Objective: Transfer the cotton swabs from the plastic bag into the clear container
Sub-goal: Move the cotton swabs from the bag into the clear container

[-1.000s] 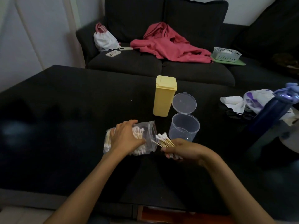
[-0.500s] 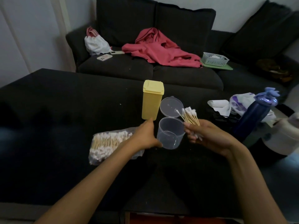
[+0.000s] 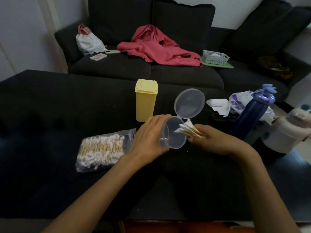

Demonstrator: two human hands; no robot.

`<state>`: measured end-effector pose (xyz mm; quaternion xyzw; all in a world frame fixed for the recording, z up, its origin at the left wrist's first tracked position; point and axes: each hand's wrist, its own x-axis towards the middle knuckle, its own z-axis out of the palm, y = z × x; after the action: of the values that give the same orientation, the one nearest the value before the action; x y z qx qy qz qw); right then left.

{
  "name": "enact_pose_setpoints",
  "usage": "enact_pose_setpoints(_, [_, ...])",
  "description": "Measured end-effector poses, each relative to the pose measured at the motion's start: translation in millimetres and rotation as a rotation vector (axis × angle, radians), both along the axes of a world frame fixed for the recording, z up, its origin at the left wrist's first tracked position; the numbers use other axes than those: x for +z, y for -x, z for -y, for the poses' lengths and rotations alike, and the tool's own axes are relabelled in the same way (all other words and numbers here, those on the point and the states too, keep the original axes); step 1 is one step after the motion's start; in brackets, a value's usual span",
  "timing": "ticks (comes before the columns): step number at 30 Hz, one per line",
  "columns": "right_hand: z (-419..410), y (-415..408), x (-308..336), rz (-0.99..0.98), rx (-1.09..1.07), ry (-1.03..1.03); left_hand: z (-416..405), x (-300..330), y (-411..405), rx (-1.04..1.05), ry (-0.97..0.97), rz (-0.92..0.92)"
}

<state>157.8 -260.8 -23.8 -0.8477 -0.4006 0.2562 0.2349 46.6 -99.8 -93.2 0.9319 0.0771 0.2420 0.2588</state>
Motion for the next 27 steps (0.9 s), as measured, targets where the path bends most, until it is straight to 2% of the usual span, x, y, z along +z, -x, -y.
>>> enact_pose_setpoints(3, [-10,12,-10,0.105,0.011,0.113,5,3,7,-0.044,-0.135,0.005])
enact_pose_setpoints(6, [-22,21,-25,0.207,0.08,0.216,11,5,11,-0.086,-0.146,-0.074])
enact_pose_setpoints(9, [-32,23,-37,0.206,0.124,0.273,15,8,13,-0.117,-0.156,-0.123])
enact_pose_setpoints(16, [-41,14,-47,0.11,0.137,0.175,14,11,14,-0.134,-0.189,-0.151])
enact_pose_setpoints(20, [-39,12,-41,-0.043,0.144,0.139,9,10,16,-0.125,-0.177,-0.167])
enact_pose_setpoints(27, [-38,12,-46,0.019,0.167,0.108,2,13,18,-0.12,-0.145,-0.186])
